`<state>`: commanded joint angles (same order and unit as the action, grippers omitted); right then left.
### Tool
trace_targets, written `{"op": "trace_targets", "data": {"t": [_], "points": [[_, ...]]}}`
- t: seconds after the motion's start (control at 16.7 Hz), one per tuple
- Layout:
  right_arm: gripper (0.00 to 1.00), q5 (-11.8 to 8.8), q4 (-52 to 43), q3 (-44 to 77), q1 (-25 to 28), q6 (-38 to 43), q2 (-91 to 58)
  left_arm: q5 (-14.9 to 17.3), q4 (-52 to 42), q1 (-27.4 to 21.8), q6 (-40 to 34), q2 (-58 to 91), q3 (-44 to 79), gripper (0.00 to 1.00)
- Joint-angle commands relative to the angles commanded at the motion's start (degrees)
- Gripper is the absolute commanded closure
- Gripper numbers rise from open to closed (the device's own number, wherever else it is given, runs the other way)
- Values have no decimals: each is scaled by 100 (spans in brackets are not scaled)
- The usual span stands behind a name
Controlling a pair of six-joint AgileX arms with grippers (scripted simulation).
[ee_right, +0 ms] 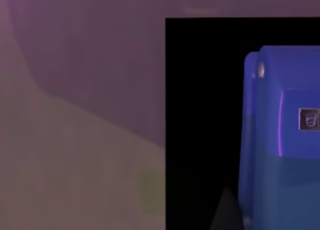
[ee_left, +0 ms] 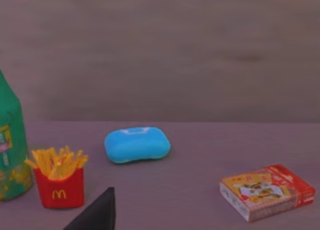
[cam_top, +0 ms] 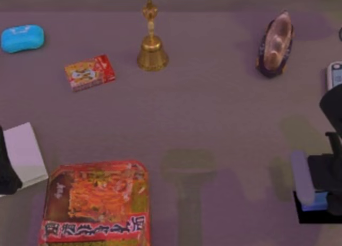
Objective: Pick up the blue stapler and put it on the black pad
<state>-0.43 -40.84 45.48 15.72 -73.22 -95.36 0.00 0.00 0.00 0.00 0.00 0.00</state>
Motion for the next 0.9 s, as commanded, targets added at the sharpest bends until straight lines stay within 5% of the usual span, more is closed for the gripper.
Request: {"op": "trace_targets", "data": {"t": [0.54, 0.9], "points": [[2, 0, 0, 0, 0, 0, 0, 0, 0, 0, 0, 0, 0, 0], [0, 0, 0, 0, 0, 0, 0, 0, 0, 0, 0, 0, 0, 0]]}}
